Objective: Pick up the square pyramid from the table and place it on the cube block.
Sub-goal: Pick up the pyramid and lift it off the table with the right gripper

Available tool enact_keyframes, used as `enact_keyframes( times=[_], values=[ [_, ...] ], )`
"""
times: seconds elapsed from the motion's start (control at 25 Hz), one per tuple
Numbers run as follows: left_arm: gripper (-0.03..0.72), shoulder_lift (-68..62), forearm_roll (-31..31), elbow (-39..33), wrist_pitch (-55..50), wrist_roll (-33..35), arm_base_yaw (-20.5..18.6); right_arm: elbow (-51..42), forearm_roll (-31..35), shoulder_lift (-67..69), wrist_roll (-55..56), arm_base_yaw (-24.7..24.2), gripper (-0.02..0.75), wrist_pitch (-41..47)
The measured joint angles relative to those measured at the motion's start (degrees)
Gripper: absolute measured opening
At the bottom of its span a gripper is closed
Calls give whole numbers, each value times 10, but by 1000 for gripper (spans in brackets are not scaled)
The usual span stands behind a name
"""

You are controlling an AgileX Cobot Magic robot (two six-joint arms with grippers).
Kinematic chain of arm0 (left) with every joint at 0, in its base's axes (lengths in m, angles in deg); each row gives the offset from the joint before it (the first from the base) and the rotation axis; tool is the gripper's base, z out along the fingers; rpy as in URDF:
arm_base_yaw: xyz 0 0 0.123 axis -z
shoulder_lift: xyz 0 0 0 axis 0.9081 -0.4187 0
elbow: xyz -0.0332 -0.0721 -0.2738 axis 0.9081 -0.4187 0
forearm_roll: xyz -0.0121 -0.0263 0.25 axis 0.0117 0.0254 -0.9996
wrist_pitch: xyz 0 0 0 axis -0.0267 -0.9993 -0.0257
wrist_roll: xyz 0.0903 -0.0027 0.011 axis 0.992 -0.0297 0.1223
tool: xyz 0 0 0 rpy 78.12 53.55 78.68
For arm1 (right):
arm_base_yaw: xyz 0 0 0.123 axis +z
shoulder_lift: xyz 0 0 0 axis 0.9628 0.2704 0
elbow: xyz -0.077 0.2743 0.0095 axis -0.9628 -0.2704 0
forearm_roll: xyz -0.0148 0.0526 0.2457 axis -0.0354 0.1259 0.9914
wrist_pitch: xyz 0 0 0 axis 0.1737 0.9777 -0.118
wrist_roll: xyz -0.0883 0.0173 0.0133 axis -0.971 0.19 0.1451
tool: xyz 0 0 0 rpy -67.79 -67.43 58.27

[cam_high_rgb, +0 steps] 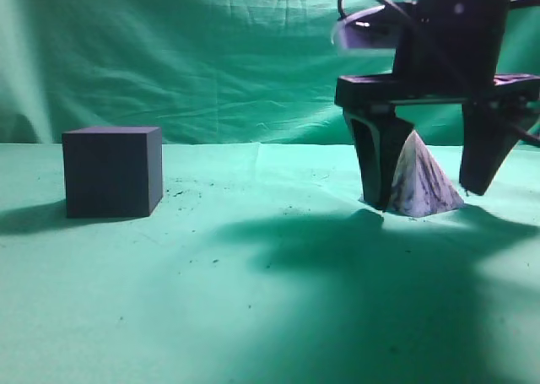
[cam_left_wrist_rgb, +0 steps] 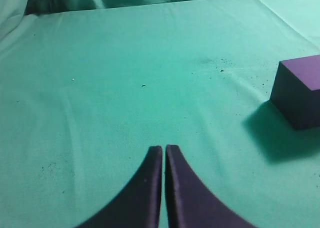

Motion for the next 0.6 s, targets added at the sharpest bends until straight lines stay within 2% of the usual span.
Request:
enact_keyframes(
  times=[0.08,0.12,0.2,0.24,0.32,0.4,0.44,0.48,0.52,0.6],
  values=[
    [0,0,0,0,0,0,0,1,3,10,0,-2,647,-11],
    [0,0,0,0,0,0,0,2,7,15,0,-2,596,-12],
    [0,0,0,0,0,0,0,4,16,19,-1,-2,591,-13],
    [0,0,0,0,0,0,0,5,20,20,-1,-2,537,-13],
    [0,0,0,0,0,0,0,8,21,22,-1,-4,538,-12],
    [0,0,0,0,0,0,0,10,21,24,-1,-4,439,-11],
    [0,0,0,0,0,0,0,11,21,24,-1,-4,414,-7],
    [0,0,0,0,0,0,0,13,20,24,-1,-4,425,-4],
    [0,0,0,0,0,0,0,14,18,24,-1,-4,357,1],
    [0,0,0,0,0,0,0,14,16,23,3,-4,362,4]
  ],
)
